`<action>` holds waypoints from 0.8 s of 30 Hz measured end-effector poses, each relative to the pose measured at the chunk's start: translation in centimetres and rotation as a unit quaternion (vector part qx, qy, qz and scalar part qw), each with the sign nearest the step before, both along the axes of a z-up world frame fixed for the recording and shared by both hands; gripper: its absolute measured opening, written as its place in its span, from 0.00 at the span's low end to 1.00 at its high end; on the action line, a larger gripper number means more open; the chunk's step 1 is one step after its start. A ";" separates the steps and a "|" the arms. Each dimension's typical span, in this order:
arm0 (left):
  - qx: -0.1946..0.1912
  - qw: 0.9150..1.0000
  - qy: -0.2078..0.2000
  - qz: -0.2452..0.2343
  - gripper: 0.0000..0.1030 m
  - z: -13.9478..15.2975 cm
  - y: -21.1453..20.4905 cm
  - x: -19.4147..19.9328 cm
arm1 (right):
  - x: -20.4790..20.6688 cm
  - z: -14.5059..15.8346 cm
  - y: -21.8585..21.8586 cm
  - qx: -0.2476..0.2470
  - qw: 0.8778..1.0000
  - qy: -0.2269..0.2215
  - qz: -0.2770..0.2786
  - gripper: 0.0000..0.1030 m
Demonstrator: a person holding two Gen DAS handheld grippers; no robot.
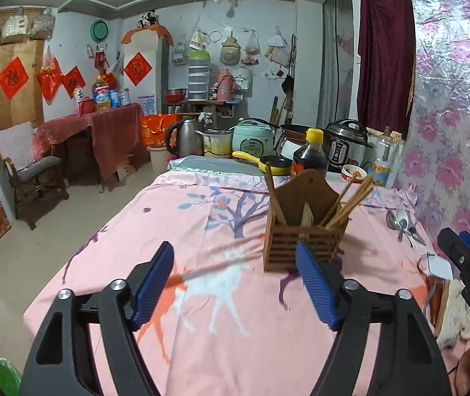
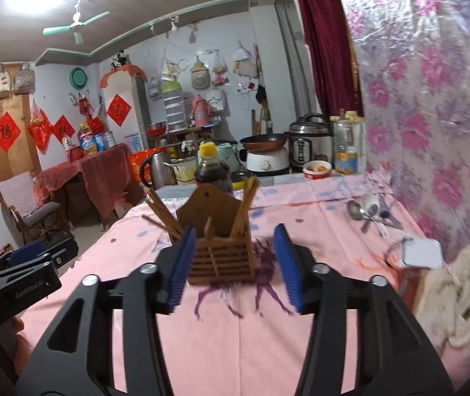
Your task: Organize utensils
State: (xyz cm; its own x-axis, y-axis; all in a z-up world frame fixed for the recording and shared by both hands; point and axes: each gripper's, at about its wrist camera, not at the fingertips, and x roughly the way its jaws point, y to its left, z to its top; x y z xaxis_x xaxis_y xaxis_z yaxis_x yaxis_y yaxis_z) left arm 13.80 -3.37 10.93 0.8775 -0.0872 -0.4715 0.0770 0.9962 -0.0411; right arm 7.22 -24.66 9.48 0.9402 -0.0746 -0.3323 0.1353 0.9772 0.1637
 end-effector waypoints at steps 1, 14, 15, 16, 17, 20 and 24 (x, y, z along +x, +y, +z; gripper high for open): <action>0.000 1.000 0.000 0.001 0.78 0.0 0.2 -0.8 | -1.0 -0.1 0.1 0.000 1.000 0.000 -0.003 0.55; 0.017 0.997 -0.078 0.020 0.91 2.0 0.9 -12.1 | -9.7 0.0 1.1 0.001 1.000 -0.020 -0.016 0.83; 0.019 0.996 -0.082 0.020 0.91 2.0 0.8 -12.4 | -9.9 -0.1 1.0 0.003 1.000 -0.020 -0.018 0.84; 0.022 0.996 -0.086 0.020 0.91 1.9 0.7 -13.0 | -10.2 -0.2 0.9 0.005 1.000 -0.017 -0.020 0.85; 0.025 0.995 -0.089 0.019 0.91 1.9 0.5 -13.4 | -10.3 -0.3 0.8 0.008 1.000 -0.015 -0.022 0.85; 0.029 0.995 -0.096 0.021 0.91 1.8 0.3 -13.9 | -10.5 -0.6 0.4 0.015 1.000 -0.012 -0.024 0.85; 0.027 0.995 -0.099 0.019 0.91 1.6 0.1 -14.1 | -10.3 -0.9 0.4 0.010 1.000 -0.008 -0.022 0.85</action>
